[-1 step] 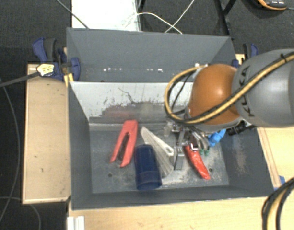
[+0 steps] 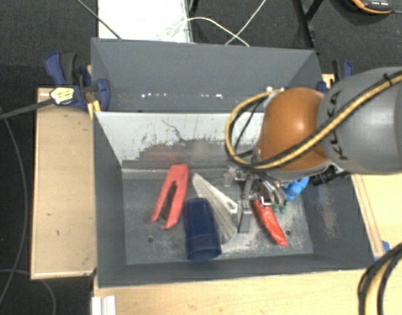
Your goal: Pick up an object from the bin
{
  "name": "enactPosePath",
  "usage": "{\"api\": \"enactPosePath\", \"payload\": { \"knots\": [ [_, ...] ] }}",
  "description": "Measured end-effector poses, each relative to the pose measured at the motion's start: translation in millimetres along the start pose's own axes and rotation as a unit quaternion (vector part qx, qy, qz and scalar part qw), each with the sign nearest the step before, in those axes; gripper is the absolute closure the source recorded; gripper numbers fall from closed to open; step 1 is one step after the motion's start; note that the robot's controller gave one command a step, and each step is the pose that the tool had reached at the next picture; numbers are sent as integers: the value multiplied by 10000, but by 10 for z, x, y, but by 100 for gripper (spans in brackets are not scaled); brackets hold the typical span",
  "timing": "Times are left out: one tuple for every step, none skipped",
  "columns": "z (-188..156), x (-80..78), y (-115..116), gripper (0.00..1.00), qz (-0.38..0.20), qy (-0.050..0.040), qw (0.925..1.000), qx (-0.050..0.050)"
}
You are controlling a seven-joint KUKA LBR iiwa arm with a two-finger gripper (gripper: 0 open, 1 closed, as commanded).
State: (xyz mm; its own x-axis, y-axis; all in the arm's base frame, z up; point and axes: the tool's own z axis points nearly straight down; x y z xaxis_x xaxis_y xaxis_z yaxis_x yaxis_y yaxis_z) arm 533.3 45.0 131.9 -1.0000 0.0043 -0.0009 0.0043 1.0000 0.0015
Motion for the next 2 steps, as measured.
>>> {"api": "enactPosePath", "payload": {
  "knots": [
    [-98, -486, -348, 0, 1634, -34, 9866, -1],
    [-27, -102, -421, 0, 2895, 8, 9572, -4]
  ]
}}
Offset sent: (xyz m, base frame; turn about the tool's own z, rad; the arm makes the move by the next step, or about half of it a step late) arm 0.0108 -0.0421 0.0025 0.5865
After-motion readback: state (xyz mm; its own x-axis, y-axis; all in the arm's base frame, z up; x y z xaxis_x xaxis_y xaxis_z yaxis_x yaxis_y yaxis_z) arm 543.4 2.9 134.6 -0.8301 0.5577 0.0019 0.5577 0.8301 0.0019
